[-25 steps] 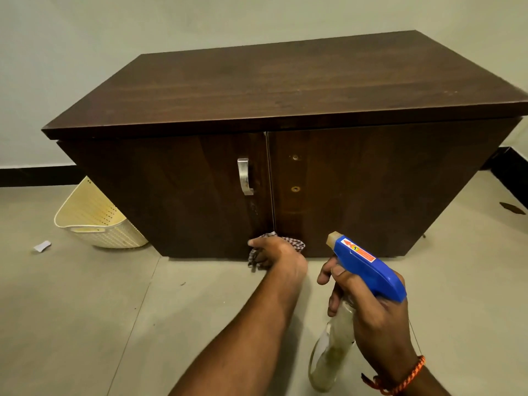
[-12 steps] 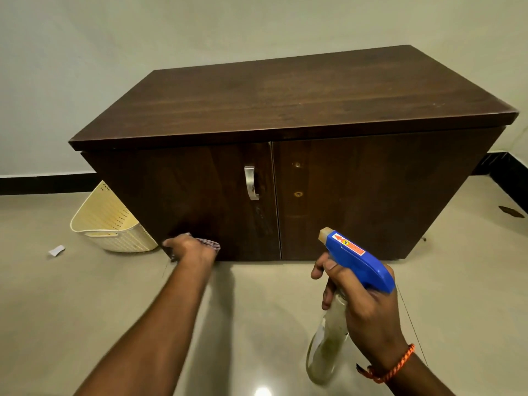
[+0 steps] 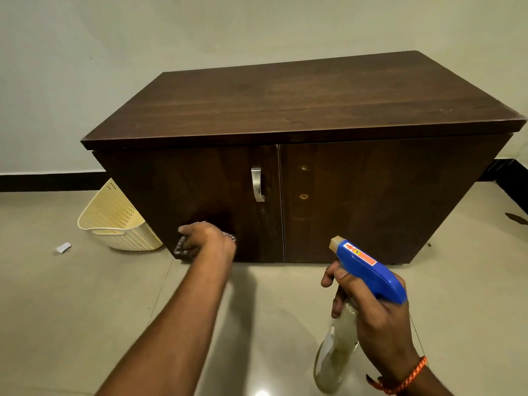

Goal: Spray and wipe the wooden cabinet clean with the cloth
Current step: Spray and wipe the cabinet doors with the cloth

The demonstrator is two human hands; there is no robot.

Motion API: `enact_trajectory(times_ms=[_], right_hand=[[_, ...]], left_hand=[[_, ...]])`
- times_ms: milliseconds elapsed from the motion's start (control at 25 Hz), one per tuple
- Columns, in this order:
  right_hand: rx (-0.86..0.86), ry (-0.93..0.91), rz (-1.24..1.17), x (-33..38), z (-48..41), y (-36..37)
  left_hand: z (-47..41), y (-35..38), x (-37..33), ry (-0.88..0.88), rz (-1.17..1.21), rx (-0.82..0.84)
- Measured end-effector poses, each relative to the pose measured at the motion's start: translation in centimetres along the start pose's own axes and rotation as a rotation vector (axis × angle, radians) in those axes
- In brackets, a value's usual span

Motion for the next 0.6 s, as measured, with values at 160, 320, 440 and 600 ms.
enact_trajectory(times_ms=[160, 320, 440, 600], right_hand=[[-0.055, -0.022, 0.027, 0.0, -0.5, -1.2], [-0.068, -0.014, 0.013, 0.2, -0.6, -1.9], [-0.059, 0.001, -0.008, 0.3, -0.7, -1.4], [-0.048, -0.013, -0.034, 0.8, -0.8, 0.3]], left_hand=[[11.2, 0.3, -0.6, -0.347, 0.205, 0.064], [17.7, 1.0, -0.6, -0.52, 0.263, 0.276], [16.7, 0.6, -2.6, -0.557, 0.245, 0.309], [14.3, -0.4, -6.5, -0.539, 0.243, 0.238]])
Point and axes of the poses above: each hand's wrist, its own z-axis away from the middle knuckle, its own y-axis out of the palm, x = y × z, the point moved 1 cm from there along -z, towards the middle knuckle, and after that the axes turned 7 degrees about -x, right-handed, at the moved point
